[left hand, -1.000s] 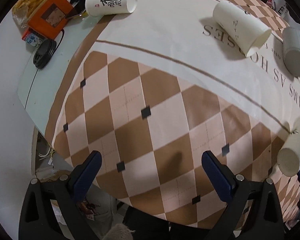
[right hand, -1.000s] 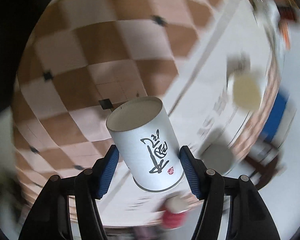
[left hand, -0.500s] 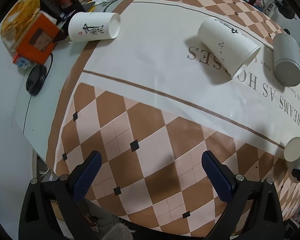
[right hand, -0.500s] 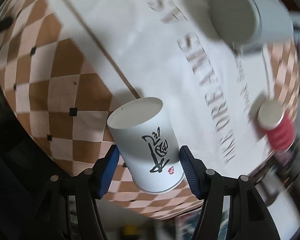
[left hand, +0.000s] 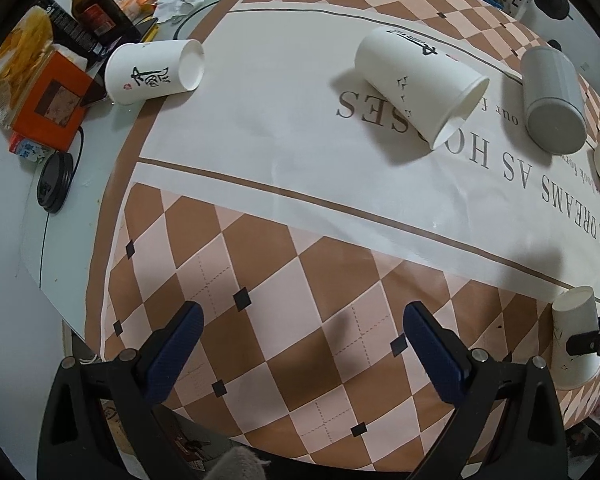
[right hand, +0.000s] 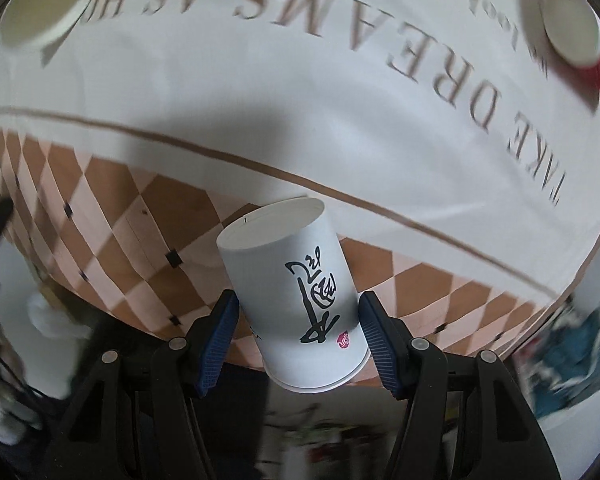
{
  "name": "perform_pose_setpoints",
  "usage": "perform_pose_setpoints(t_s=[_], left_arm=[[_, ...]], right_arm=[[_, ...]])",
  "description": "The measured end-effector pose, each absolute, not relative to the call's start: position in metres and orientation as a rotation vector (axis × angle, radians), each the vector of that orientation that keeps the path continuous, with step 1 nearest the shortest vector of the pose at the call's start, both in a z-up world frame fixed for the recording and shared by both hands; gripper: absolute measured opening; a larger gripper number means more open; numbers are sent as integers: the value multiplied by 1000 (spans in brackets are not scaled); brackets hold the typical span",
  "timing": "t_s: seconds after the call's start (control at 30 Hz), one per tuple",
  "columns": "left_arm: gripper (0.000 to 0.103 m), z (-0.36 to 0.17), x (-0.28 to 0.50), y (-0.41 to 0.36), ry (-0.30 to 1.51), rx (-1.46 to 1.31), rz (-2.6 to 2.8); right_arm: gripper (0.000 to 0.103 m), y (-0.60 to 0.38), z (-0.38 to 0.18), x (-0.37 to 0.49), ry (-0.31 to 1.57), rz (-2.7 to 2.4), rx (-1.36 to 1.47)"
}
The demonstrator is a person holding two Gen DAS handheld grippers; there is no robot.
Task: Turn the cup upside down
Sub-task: 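Rotate the held white cup with the right tool until its rim faces down, then lower the cup rim-down onto the cloth and open the right tool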
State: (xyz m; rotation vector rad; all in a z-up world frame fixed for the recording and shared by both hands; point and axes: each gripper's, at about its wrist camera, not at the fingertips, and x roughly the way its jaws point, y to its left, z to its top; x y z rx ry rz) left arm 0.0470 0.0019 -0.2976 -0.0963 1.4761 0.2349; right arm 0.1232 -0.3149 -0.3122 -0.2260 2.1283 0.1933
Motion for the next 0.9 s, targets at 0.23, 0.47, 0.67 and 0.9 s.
perform_pose_setpoints(t_s=[0.23, 0.47, 0.67, 0.9], left_arm=[[102, -300, 49, -13, 1490, -79, 206], [102, -305, 44, -38, 1514, -60, 169], [102, -308, 46, -53, 1500, -95, 107], [103, -310, 59, -82, 1478, -115, 39]], right_arm=[[77, -319, -319, 141, 2178, 160, -138], [82, -291, -299, 139, 1969, 290, -393], [57, -288, -282, 138, 1830, 306, -330], [57, -318, -230, 158, 1440, 241, -71]])
